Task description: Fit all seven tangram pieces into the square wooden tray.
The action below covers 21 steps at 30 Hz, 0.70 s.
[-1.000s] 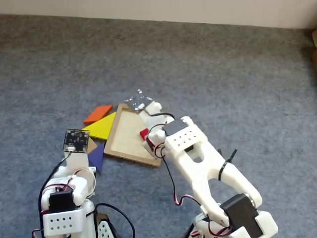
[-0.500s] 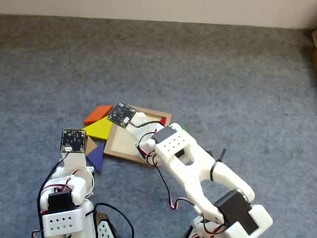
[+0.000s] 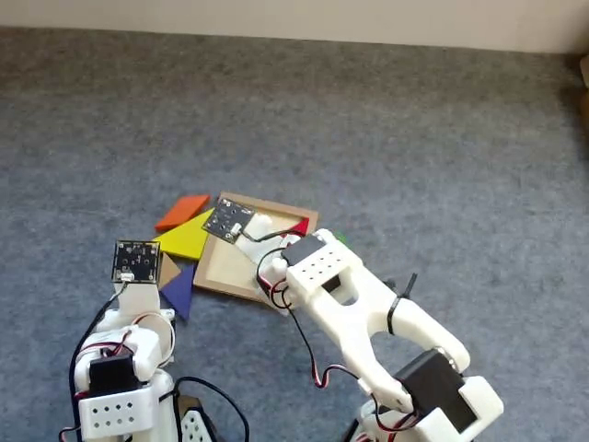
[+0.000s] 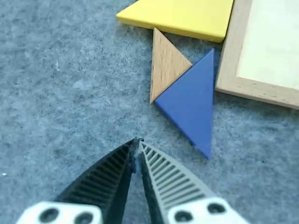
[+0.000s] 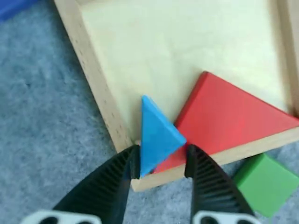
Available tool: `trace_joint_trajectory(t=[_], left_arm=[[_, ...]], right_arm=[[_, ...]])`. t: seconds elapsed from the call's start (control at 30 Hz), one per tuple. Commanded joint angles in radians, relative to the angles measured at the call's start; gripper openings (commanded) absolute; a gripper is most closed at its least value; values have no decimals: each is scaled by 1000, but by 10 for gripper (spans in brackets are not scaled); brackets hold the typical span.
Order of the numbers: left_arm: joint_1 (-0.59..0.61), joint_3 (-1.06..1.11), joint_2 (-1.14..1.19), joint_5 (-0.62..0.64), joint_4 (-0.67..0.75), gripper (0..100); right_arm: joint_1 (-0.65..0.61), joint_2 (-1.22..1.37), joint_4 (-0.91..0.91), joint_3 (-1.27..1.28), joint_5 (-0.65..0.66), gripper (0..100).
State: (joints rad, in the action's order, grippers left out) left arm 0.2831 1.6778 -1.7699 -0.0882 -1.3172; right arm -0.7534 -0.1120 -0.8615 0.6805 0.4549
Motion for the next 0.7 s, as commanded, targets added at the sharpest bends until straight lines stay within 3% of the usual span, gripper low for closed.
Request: trace_joint_trajectory(t=[0.0, 0.37, 0.57, 0.67], left_arm=[[18, 19, -59, 5, -3, 6], [18, 19, -59, 5, -3, 6], [18, 19, -59, 5, -3, 6], [18, 19, -59, 5, -3, 6]], right_arm=[[-7, -16, -12, -12, 5, 159], [-1, -120, -13, -5, 2, 153], [-7, -211, -5, -4, 0, 21], [-7, -211, 25, -1, -44, 18]])
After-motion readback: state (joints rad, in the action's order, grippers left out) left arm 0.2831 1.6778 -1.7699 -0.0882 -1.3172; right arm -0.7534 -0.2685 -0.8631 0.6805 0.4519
